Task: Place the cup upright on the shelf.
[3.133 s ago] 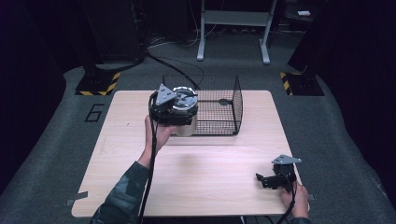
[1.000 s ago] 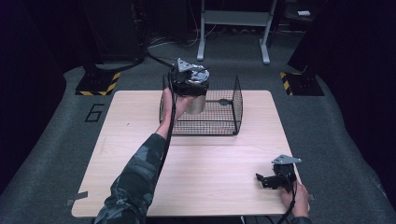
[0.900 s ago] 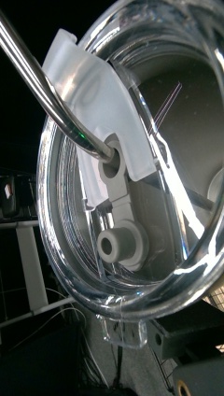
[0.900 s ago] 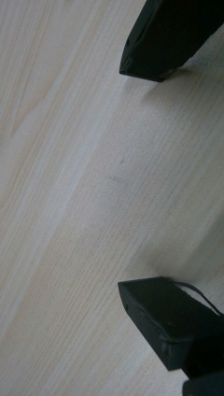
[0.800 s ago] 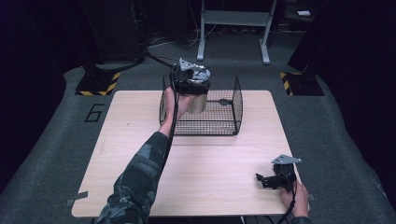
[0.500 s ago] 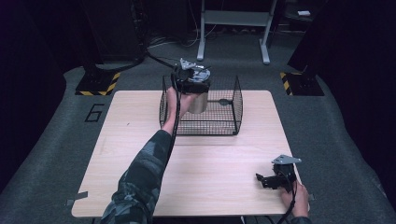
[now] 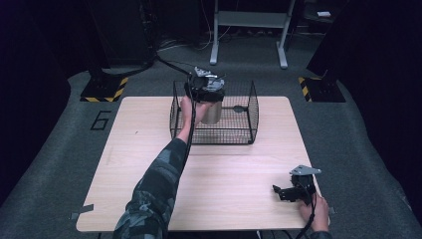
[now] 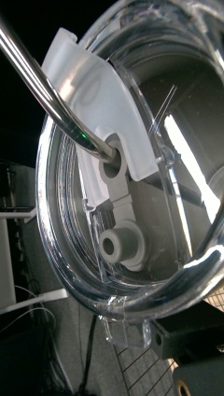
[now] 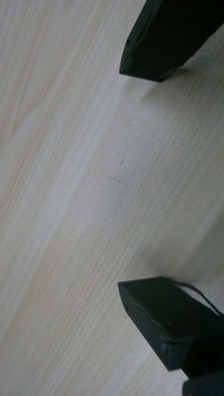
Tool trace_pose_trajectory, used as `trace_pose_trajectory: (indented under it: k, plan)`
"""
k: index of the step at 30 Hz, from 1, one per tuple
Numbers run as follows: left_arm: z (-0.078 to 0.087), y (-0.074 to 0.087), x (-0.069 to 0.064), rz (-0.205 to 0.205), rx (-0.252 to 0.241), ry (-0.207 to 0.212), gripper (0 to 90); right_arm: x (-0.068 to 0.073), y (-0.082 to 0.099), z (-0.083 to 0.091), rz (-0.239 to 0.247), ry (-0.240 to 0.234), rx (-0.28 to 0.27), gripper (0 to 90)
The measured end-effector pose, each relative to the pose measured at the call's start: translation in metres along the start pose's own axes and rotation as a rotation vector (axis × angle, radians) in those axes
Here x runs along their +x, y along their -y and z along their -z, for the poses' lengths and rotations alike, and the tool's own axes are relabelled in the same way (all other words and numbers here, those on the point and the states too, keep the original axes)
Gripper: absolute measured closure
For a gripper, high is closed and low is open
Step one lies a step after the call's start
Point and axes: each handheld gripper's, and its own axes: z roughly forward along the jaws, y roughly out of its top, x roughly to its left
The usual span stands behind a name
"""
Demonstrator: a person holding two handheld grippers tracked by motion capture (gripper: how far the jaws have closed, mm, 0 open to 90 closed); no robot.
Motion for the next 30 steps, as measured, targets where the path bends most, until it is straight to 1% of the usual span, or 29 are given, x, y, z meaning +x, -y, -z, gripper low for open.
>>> trace_pose_trajectory:
  k: [2, 4, 10, 15, 17, 19, 22, 23, 24, 25, 26, 27, 30]
  plan:
    - [-0.004, 0.002, 0.000, -0.001, 0.006, -0.001, 3.5, 0.000, 0.000, 0.000, 0.000, 0.000, 0.000, 0.0]
    - [-0.008, 0.005, 0.000, 0.007, 0.014, 0.001, 3.5, 0.000, 0.000, 0.000, -0.001, 0.000, 0.000, 0.0]
    - [-0.018, 0.010, 0.002, 0.006, 0.045, -0.006, 3.5, 0.000, 0.000, 0.000, -0.001, 0.002, 0.000, 0.0]
    - [-0.025, 0.015, 0.002, 0.013, 0.058, -0.006, 3.5, 0.000, 0.000, 0.000, -0.002, -0.004, 0.005, 0.0]
    - [-0.027, 0.016, 0.002, 0.012, 0.072, -0.008, 3.5, 0.000, 0.000, 0.000, -0.002, -0.004, 0.005, 0.0]
    - [-0.030, 0.018, 0.003, -0.005, 0.097, -0.004, 3.5, 0.000, 0.000, 0.000, -0.002, -0.004, 0.005, 0.0]
    - [-0.033, 0.019, 0.003, -0.008, 0.105, -0.006, 3.5, 0.001, 0.000, 0.000, -0.007, -0.003, 0.007, 0.0]
    - [-0.034, 0.020, 0.002, 0.011, 0.092, -0.009, 3.5, 0.001, 0.000, 0.000, -0.005, -0.003, 0.006, 0.0]
    - [-0.035, 0.020, 0.004, 0.013, 0.096, 0.001, 3.6, 0.001, 0.000, 0.000, -0.006, -0.003, 0.007, 0.0]
    - [-0.035, 0.020, 0.004, 0.024, 0.090, 0.001, 3.6, 0.001, 0.000, 0.000, -0.006, -0.003, 0.007, 0.0]
    - [-0.035, 0.021, 0.005, 0.012, 0.103, 0.005, 3.6, 0.001, 0.000, 0.000, -0.006, -0.003, 0.006, 0.0]
    - [-0.036, 0.021, 0.005, 0.016, 0.104, 0.006, 3.6, 0.001, 0.000, 0.000, -0.006, -0.003, 0.006, 0.0]
    - [-0.038, 0.022, 0.006, 0.009, 0.113, 0.000, 3.6, 0.001, 0.000, 0.000, -0.006, -0.003, 0.007, 0.0]
